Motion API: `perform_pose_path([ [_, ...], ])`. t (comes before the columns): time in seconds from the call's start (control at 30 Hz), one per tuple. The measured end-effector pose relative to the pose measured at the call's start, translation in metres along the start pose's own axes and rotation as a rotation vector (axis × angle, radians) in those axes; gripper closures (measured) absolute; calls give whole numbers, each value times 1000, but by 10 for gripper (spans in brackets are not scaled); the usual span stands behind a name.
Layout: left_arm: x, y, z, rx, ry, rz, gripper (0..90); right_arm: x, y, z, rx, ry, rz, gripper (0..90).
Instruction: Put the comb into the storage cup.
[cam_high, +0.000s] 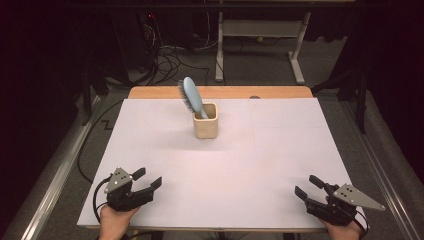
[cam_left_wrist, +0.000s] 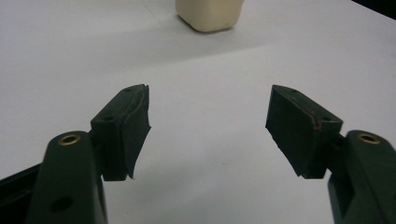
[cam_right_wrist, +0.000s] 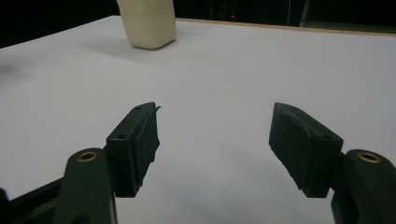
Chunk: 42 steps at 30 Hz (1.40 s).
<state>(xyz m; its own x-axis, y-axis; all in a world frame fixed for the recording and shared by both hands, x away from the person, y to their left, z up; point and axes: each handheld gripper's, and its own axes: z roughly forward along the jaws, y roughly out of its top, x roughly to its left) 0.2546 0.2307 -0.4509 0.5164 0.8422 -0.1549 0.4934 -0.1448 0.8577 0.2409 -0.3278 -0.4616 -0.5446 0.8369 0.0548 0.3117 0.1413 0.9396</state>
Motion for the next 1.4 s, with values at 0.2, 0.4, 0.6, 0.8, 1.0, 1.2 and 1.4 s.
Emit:
perform_pose_path([
  [0.2, 0, -3, 2, -3, -1, 7, 306, 0, 0, -1, -3, 2, -1, 335],
  [0.4, 6, -9, 5, 6, 4, -22, 307, 1, 0, -1, -3, -1, -1, 335],
  [0.6, 6, -14, 4, 14, 4, -15, 307, 1, 0, 0, 3, -6, 4, 335],
  [0.8, 6, -15, 3, 12, 6, -22, 307, 1, 0, -2, -2, -5, 4, 336],
  [1.0, 9, -16, 3, 17, 13, -37, 307, 1, 0, -4, -8, -14, 12, 336],
  [1.2, 12, -18, 4, 13, 40, -51, 304, -1, -1, -3, -6, -17, 20, 336],
  [1.4, 12, -20, 5, 14, 58, -31, 306, -1, -1, -4, -2, -8, 20, 335],
])
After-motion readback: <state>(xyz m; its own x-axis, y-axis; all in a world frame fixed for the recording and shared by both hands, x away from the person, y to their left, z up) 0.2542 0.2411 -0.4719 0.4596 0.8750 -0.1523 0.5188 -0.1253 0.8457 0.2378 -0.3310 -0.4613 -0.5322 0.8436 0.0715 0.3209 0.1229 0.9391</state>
